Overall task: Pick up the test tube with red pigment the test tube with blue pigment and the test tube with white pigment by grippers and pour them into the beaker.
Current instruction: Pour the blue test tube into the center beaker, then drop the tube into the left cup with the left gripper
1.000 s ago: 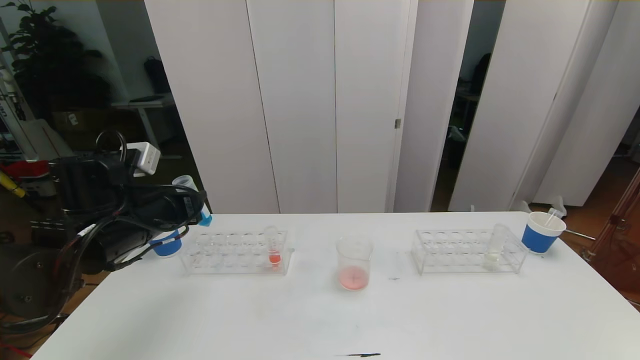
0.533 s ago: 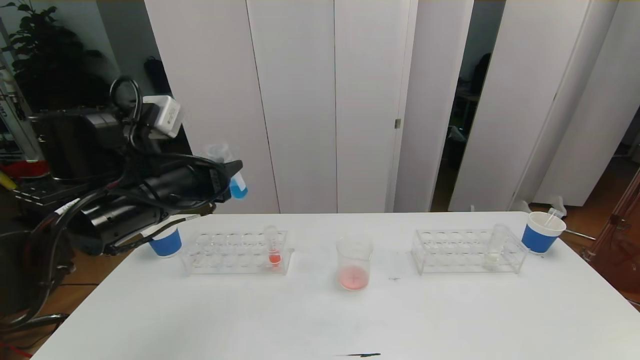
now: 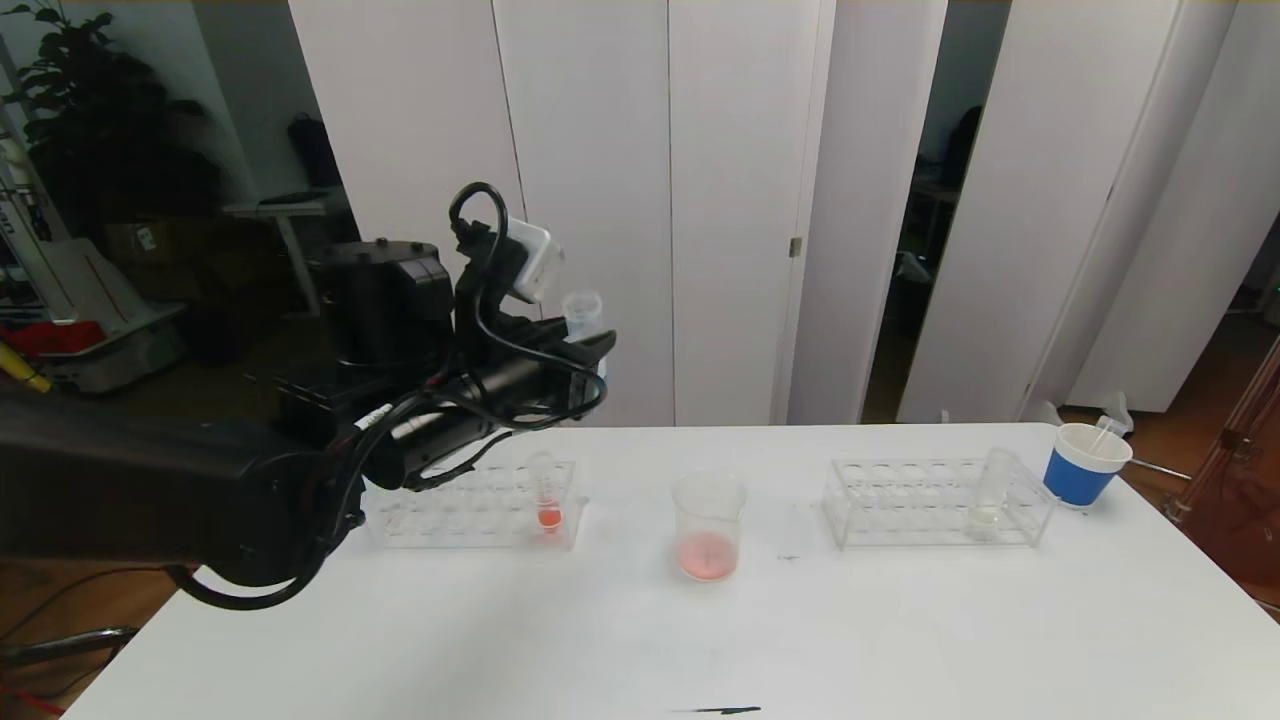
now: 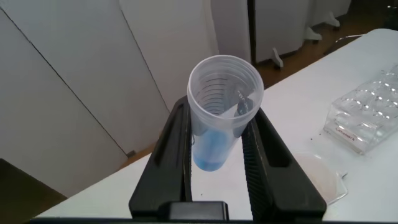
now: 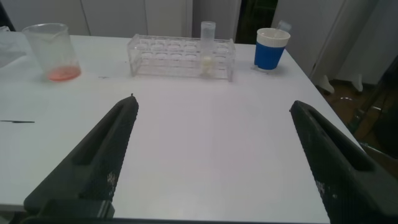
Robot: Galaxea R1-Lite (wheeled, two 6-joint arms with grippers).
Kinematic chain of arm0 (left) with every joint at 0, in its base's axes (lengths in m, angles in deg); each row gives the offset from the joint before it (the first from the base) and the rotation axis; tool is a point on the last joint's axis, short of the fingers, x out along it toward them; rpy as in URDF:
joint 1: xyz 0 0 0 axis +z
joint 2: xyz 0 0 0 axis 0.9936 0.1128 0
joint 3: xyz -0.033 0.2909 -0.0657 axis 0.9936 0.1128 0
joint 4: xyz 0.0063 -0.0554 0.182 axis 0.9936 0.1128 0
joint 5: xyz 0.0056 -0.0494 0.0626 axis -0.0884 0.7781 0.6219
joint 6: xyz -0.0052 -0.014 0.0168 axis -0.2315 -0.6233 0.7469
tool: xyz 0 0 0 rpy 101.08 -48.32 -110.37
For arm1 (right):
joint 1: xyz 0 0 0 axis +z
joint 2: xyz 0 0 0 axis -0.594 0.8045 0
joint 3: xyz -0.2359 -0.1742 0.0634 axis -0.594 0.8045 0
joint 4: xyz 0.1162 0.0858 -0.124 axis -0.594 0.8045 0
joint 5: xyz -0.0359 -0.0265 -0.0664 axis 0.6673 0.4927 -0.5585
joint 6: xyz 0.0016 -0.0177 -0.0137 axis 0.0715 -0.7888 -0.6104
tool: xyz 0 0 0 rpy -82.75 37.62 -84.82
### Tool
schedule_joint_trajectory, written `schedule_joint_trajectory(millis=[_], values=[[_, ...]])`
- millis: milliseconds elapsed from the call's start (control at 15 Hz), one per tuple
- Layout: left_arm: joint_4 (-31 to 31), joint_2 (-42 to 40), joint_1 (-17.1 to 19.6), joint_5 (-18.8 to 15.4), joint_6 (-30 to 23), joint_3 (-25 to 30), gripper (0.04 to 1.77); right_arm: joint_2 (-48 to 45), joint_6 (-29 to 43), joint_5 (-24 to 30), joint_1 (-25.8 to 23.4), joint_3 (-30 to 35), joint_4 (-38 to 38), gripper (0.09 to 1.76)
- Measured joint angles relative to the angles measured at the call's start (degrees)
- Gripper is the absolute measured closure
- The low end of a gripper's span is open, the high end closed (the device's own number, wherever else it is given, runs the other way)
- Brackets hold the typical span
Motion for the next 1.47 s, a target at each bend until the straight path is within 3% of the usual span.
schedule_joint_trajectory(millis=[333,533,667,1267,1467], values=[[-16.84,10.36,-1.50,-1.08,11.89,-2.45,1.25,-0.02,0.00,0.00,0.00,0.00,0.00,0.10],[-23.20,14.56,-1.30,-10.13,20.19,-2.04,1.25,-0.02,0.00,0.00,0.00,0.00,0.00,0.10],[-25.64,16.79,-0.94,-13.91,24.70,-1.95,1.25,0.00,-0.02,-0.02,0.00,0.00,0.00,0.10],[-36.22,24.28,-0.78,-14.98,37.60,-1.34,1.25,0.00,-0.02,-0.02,0.00,0.00,0.00,0.10],[-36.99,25.73,-0.59,-18.62,42.92,-0.77,1.25,0.00,0.00,-0.02,0.00,0.00,0.00,0.10]])
